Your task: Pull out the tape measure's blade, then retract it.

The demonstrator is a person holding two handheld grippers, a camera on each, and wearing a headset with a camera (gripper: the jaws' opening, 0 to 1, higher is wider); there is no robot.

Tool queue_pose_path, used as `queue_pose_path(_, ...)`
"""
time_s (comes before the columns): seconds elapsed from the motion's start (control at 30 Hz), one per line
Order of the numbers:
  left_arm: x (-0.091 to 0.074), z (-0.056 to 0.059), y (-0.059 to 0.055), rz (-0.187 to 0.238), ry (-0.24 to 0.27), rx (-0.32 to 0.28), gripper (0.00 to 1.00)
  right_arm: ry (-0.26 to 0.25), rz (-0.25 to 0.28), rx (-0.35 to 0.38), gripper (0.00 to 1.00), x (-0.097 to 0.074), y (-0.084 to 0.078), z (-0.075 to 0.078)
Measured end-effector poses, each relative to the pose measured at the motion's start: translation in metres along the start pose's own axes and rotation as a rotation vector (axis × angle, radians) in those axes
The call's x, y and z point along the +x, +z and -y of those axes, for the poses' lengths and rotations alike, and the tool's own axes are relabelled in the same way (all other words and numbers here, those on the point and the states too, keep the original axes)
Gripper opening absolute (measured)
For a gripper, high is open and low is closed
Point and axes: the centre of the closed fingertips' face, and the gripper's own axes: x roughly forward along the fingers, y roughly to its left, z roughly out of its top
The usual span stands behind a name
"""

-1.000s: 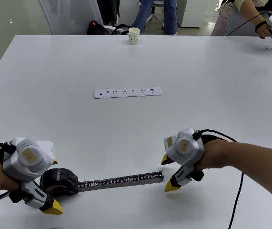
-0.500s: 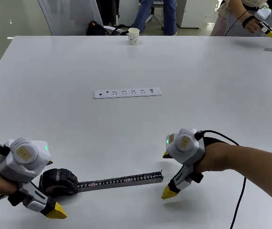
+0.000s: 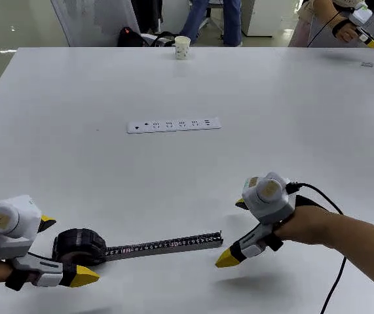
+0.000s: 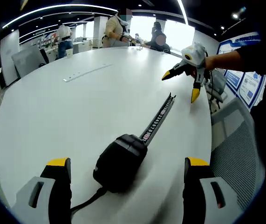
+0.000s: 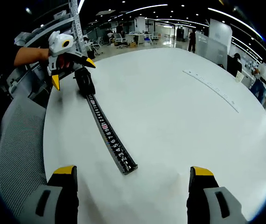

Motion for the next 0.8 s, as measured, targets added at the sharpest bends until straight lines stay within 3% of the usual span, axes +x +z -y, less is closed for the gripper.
queue_pose_path(0.1,-0.003,-0.002,-0.003,0.024,0.019,-0.033,0.99,-0.014,0.034,0.070,0.99,-0.006,0.001,0.001)
queue_pose_path(0.17,-0.008,0.000,-0.004,0.036,0.017,-0.069,0.99,-0.037,0.049,0.060,0.99,-0.010,-0.002,0.003)
queue_pose_path(0.2,-0.010,0.001,0.001,0.085,0.020,-0.100,0.99,-0.056,0.053,0.061,0.99,-0.012,-0.004,0.004)
queue_pose_path(0.23,-0.012,0.000,0.003,0.105,0.028,-0.098,0.99,-0.056,0.056,0.065,0.99,-0.015,-0.006,0.003)
queue_pose_path(0.3,-0.016,-0.004,-0.006,0.084,0.069,-0.093,0.99,-0.074,0.088,0.082,0.99,-0.021,-0.007,0.003)
queue_pose_path(0.4,-0.020,-0.005,-0.009,0.114,0.095,-0.088,0.99,-0.097,0.143,0.055,0.99,-0.029,-0.006,0.003)
queue_pose_path(0.47,-0.025,-0.008,-0.015,0.108,0.128,-0.092,0.99,-0.114,0.158,0.067,0.99,-0.036,-0.010,0.003)
queue_pose_path(0.5,-0.026,-0.007,-0.017,0.114,0.123,-0.096,0.99,-0.117,0.161,0.083,0.99,-0.038,-0.013,0.003)
queue_pose_path(0.53,-0.028,0.004,-0.014,0.147,0.081,-0.130,0.99,-0.117,0.159,0.089,0.99,-0.040,-0.018,0.002)
queue_pose_path(0.63,-0.032,0.009,-0.020,0.140,0.110,-0.101,0.99,-0.141,0.148,0.097,0.99,-0.048,-0.030,0.001)
queue_pose_path(0.8,-0.037,0.015,-0.030,0.136,0.140,-0.107,0.99,-0.201,0.165,0.128,0.99,-0.064,-0.046,0.005)
